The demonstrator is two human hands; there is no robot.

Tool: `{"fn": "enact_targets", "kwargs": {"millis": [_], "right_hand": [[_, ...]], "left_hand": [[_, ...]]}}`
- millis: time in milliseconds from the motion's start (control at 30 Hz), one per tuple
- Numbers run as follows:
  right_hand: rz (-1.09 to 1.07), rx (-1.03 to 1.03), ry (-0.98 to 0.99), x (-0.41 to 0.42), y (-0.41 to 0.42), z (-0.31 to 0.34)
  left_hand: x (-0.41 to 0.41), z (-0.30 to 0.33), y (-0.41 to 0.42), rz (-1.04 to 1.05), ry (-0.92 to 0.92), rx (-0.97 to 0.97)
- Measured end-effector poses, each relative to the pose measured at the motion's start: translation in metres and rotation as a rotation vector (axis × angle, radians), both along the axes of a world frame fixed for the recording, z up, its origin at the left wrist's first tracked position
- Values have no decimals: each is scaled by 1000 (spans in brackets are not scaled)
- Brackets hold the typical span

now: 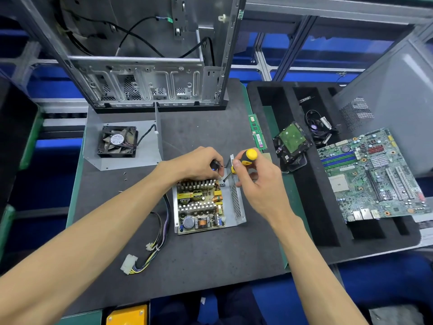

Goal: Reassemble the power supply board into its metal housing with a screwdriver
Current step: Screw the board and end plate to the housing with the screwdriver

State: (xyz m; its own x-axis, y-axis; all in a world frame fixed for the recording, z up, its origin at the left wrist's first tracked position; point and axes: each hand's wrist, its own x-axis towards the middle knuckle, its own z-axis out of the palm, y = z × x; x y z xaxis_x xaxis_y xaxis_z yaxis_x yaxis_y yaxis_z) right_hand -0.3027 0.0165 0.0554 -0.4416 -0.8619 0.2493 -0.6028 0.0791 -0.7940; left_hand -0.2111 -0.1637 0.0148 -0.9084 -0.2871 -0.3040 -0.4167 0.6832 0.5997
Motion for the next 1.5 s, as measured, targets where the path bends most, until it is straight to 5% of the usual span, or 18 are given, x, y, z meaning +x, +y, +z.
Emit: {"fn": "enact_targets", "kwargs": {"millis": [800,1500], "right_hand": [[-55,194,243,2,-1,9],[-29,205,100,-4,-12,1]], "left_hand": [[-7,-3,5,13,2,-56],[0,16,10,16,8,12]]}}
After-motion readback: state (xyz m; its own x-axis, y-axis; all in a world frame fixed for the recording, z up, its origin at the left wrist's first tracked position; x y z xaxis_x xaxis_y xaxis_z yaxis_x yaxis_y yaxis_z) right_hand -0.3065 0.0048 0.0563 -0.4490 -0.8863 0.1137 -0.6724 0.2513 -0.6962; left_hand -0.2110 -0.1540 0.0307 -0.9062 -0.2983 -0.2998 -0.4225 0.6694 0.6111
